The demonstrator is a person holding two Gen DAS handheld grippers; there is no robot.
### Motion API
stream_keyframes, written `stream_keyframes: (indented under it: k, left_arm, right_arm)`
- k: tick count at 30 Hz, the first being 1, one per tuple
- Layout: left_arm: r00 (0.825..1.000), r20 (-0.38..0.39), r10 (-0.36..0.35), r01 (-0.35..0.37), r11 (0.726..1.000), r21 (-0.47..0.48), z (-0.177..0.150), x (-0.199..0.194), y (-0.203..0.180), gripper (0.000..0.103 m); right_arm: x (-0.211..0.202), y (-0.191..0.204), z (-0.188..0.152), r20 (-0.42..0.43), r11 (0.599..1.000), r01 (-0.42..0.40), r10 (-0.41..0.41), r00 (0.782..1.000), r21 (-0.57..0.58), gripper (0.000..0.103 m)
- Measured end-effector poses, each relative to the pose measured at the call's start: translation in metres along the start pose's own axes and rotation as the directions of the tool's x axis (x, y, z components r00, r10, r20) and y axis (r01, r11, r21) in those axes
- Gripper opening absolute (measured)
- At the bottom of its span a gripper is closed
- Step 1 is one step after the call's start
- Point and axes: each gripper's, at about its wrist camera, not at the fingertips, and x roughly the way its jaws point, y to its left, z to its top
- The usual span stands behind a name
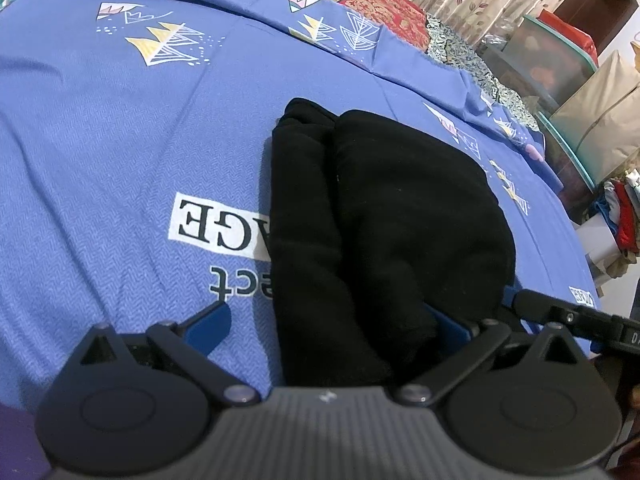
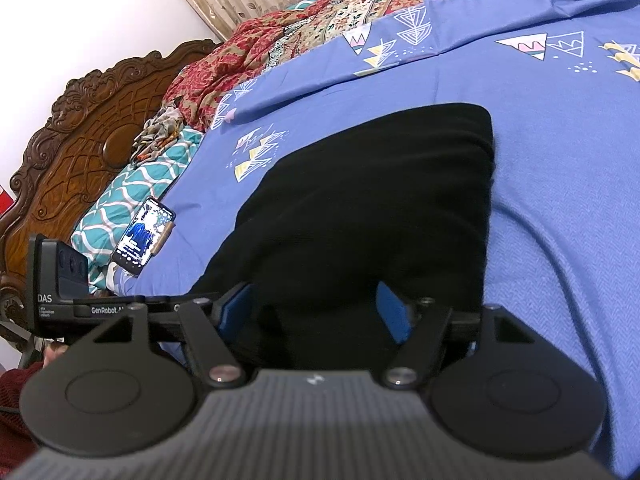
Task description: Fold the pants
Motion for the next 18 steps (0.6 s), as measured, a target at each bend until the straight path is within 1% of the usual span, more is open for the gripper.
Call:
stream_keyframes:
  k: [18]
  left_arm:
    - [1.0,0.0,-0.002,0.002,1.0,0.001,0.0006,0.0003,0.0011,0.103]
  right_arm:
    - [-0.0014,-0.0027,0.0004,-0.001,1.0,-0.003,0.003,1.0,-0.002,0.071]
